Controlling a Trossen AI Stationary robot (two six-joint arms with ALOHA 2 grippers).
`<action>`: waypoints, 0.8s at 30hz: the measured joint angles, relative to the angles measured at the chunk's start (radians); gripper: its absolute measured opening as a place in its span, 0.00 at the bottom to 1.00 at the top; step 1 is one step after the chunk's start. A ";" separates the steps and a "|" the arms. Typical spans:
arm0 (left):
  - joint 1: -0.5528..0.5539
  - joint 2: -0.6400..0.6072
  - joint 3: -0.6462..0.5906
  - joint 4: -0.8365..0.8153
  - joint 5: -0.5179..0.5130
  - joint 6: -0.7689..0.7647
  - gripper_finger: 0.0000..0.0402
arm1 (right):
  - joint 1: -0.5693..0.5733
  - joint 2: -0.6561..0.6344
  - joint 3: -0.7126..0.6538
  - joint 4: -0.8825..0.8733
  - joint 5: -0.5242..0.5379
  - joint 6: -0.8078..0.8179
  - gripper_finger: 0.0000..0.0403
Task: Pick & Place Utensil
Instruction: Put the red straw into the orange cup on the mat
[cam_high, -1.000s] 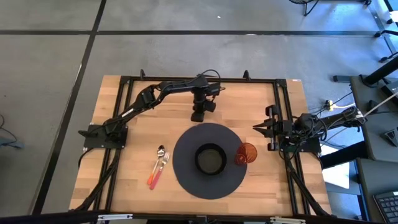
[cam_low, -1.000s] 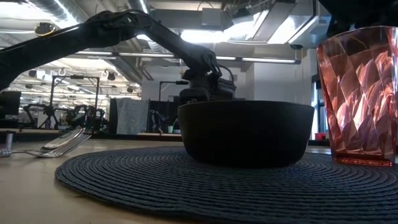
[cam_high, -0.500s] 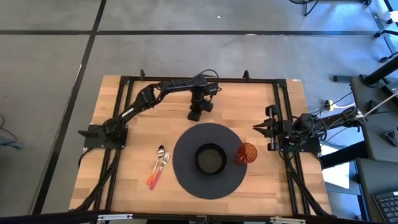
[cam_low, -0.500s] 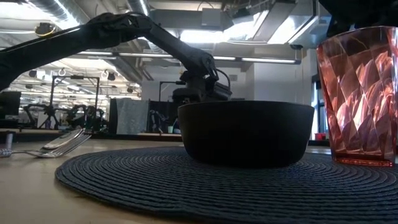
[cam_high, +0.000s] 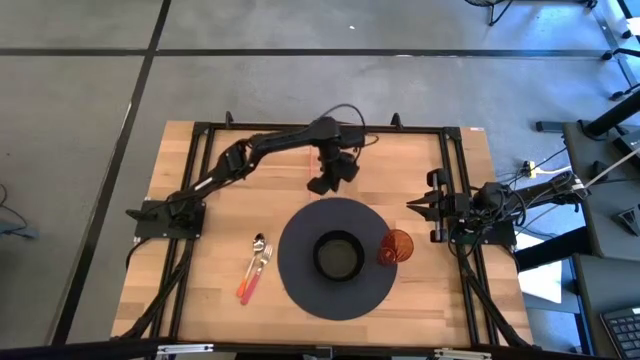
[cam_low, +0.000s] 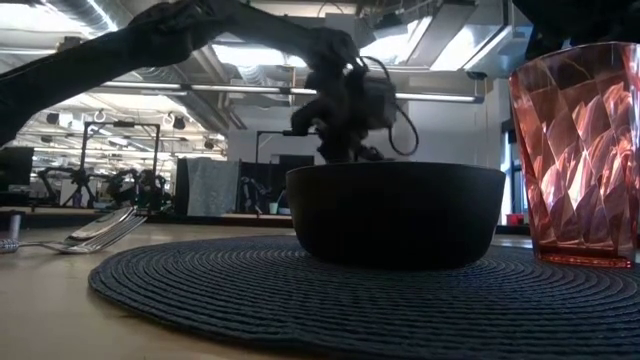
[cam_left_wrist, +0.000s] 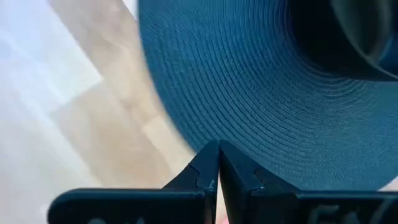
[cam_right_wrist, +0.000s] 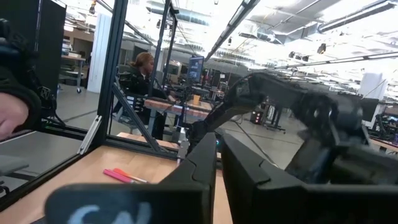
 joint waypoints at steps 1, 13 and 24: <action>0.008 -0.015 -0.001 -0.003 0.008 0.016 0.02 | 0.000 0.000 0.000 -0.001 0.000 0.001 0.06; 0.228 -0.123 -0.010 -0.001 0.077 -0.120 0.02 | 0.001 0.000 0.000 -0.003 -0.008 0.008 0.06; 0.298 -0.123 -0.010 0.100 0.115 -0.170 0.02 | 0.001 0.000 0.000 -0.007 -0.007 -0.006 0.06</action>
